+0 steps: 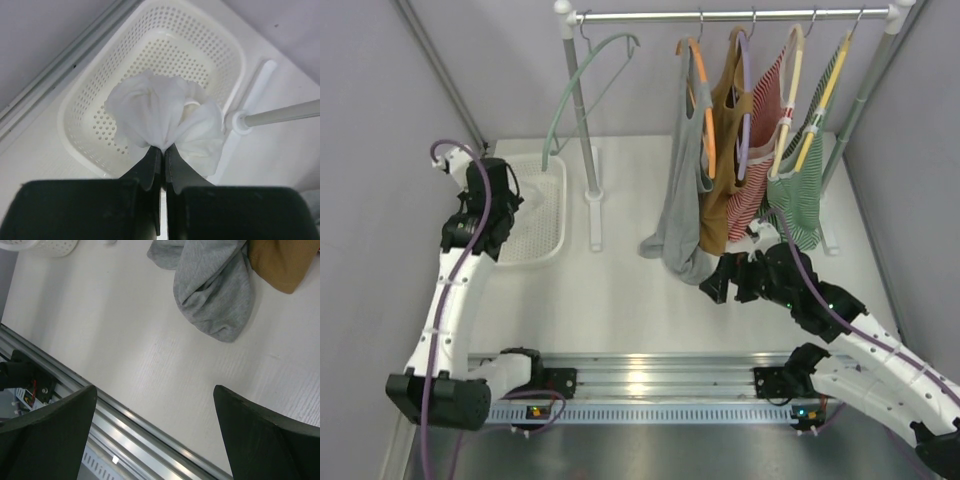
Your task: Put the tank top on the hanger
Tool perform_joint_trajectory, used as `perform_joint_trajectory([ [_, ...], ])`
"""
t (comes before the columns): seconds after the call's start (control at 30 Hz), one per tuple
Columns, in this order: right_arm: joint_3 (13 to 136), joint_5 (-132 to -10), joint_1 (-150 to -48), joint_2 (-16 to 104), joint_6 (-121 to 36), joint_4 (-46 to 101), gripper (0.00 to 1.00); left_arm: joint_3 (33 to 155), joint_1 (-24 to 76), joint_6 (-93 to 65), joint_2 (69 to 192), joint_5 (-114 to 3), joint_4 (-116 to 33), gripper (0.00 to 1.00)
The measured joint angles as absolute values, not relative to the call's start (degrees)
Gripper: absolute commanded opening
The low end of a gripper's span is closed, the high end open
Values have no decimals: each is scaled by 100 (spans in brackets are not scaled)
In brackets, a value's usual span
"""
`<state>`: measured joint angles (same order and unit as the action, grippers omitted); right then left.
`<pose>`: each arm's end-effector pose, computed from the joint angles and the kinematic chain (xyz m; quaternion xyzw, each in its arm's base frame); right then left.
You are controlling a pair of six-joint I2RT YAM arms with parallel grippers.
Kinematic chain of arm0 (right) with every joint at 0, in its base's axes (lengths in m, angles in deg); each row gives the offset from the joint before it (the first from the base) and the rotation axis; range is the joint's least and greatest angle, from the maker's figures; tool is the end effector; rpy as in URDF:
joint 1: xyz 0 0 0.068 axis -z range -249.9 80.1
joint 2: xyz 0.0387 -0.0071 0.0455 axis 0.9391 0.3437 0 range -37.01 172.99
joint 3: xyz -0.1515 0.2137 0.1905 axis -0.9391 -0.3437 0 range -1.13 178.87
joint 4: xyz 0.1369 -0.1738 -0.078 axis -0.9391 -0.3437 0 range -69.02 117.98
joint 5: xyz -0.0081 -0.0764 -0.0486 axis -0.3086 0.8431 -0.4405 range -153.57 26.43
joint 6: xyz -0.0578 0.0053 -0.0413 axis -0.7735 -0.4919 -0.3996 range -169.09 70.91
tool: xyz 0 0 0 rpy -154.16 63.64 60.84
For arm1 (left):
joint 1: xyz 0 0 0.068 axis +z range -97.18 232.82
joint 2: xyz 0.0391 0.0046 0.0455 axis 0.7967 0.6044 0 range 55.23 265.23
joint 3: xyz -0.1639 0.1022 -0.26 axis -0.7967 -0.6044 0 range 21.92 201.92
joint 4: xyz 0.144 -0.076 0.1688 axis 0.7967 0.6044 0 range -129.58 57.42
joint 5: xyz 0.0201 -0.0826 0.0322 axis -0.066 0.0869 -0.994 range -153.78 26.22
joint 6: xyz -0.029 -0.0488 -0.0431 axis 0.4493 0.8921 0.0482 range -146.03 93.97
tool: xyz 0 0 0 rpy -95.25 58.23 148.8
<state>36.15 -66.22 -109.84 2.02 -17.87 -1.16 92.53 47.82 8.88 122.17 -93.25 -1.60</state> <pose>0.0792 0.0700 0.2981 -0.0775 0.8663 0.3033 0.3893 0.2127 0.0104 0.4080 -0.3356 0.7955 0.0572 0.5014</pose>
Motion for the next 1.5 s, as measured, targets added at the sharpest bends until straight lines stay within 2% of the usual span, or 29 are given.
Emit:
perform_joint_trajectory([
  [0.23,3731,-6673,-10984,337,-1857,-105,100,9865,4784,525,11207,-8460,474,0],
  [0.57,3873,-6784,-10984,451,-1894,-27,100,9900,4784,405,10475,-5669,749,0],
  [0.9,3871,-6824,-10984,451,-1840,209,100,8553,4710,792,9764,-4412,631,0],
  [1.07,3814,-6819,-10984,449,-1770,338,100,7987,4054,1083,9607,-4526,491,0],
  [1.3,3578,-6804,-10984,477,-1614,461,100,7745,918,1671,10038,-6261,-55,0],
  [1.4,3499,-6775,-10984,477,-1542,491,100,7834,-66,1804,10490,-6926,-278,0],
  [1.5,3438,-6710,-10984,468,-1470,533,100,7889,-570,1916,10842,-7461,-403,0],
])
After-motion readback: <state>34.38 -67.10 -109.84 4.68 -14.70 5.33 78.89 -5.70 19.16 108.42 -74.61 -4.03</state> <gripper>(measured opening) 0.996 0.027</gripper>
